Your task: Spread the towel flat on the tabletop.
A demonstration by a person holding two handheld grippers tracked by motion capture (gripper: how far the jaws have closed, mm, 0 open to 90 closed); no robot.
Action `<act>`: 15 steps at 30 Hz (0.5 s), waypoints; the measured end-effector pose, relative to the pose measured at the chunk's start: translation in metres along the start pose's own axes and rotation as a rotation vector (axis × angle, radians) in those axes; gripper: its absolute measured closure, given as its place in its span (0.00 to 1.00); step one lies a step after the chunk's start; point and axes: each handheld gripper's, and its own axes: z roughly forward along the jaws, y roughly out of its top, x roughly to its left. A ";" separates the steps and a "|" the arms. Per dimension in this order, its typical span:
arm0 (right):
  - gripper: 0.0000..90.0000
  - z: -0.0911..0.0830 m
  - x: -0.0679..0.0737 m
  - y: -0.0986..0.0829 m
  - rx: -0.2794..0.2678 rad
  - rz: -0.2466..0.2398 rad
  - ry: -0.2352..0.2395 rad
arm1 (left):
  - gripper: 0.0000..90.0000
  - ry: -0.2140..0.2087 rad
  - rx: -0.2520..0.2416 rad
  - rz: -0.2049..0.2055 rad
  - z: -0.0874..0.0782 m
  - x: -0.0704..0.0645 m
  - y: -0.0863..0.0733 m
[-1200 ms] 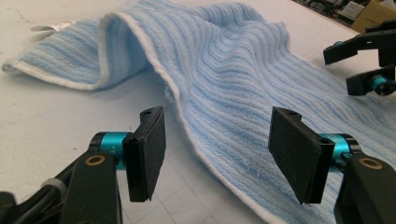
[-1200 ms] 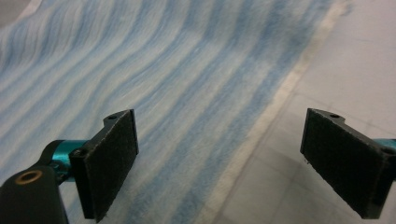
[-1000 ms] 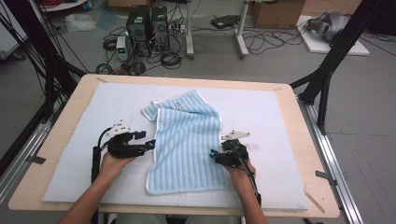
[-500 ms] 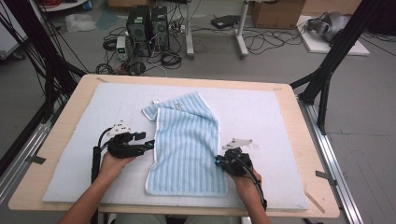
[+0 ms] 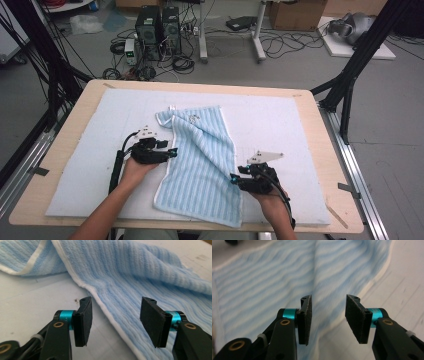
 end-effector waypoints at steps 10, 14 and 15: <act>0.76 0.058 -0.021 0.021 0.058 0.043 -0.147 | 0.98 0.031 0.117 0.119 0.002 -0.008 0.003; 0.94 0.054 -0.018 0.021 0.087 0.024 -0.133 | 0.99 -0.011 0.153 0.139 -0.009 -0.009 0.000; 0.94 0.053 -0.018 0.020 0.092 0.021 -0.123 | 0.99 -0.015 0.153 0.136 -0.011 -0.009 -0.001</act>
